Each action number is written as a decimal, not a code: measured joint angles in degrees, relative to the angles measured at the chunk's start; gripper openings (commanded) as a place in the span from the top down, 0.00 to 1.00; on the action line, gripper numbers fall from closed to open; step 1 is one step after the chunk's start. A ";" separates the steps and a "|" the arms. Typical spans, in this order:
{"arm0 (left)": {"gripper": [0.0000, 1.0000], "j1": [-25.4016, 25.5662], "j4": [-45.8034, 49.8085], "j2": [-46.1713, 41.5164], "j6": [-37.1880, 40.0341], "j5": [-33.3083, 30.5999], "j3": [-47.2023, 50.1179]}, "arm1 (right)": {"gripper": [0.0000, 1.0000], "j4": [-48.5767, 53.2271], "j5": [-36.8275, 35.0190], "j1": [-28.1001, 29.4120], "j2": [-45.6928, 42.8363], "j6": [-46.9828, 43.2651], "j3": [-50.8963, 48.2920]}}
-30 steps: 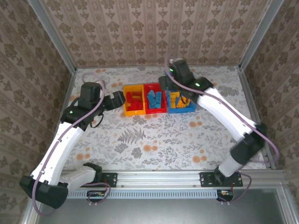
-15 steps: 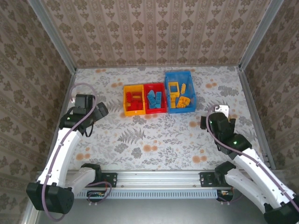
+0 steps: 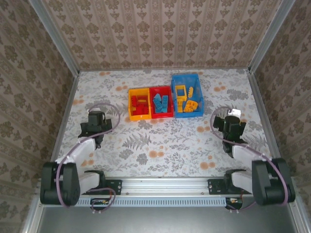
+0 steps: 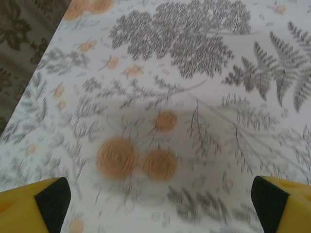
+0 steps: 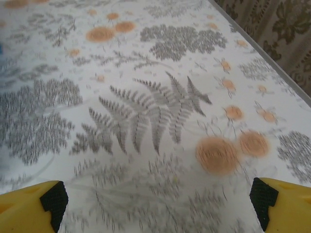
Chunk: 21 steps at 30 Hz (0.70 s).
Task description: Sort the legos into containers by color
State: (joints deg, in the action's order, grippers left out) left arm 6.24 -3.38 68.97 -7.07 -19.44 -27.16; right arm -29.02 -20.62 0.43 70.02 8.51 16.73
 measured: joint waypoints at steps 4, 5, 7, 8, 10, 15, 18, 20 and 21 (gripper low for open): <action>0.00 -1.44 -11.43 9.49 3.06 3.98 -0.90 | 0.00 -7.58 3.17 -1.42 9.81 0.20 4.55; 0.00 -1.75 -13.77 11.69 4.00 5.05 -1.51 | 0.00 -8.28 3.78 -1.40 11.04 0.15 5.35; 0.00 -2.43 -17.90 15.52 5.42 6.80 -2.99 | 0.00 -11.52 5.97 -1.31 11.85 -0.66 5.14; 0.00 -3.04 -20.28 17.00 5.90 8.00 -3.48 | 0.01 -14.53 6.86 -1.29 12.02 -0.92 4.11; 0.00 -3.96 -23.69 17.77 6.54 9.49 -3.30 | 0.00 -22.08 7.89 -1.31 12.83 -0.90 0.72; 0.00 -4.02 -40.19 18.23 7.34 10.08 5.22 | 0.00 -31.34 7.80 -1.36 18.23 -0.90 -4.70; 0.00 -4.04 -41.51 19.21 7.37 9.51 5.97 | 0.00 -30.08 7.13 -0.24 18.16 -1.29 -1.90; 0.00 -4.02 -43.12 19.21 7.37 9.22 5.95 | 0.01 -27.50 6.71 0.83 18.21 -1.95 1.60; 0.00 -4.02 -43.67 19.21 7.37 9.20 5.88 | 0.00 -26.86 6.43 1.42 18.21 -2.40 3.19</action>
State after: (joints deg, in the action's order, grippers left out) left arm 2.22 -47.05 88.18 0.30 -10.24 -21.28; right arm -55.88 -14.20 1.85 88.23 6.11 19.92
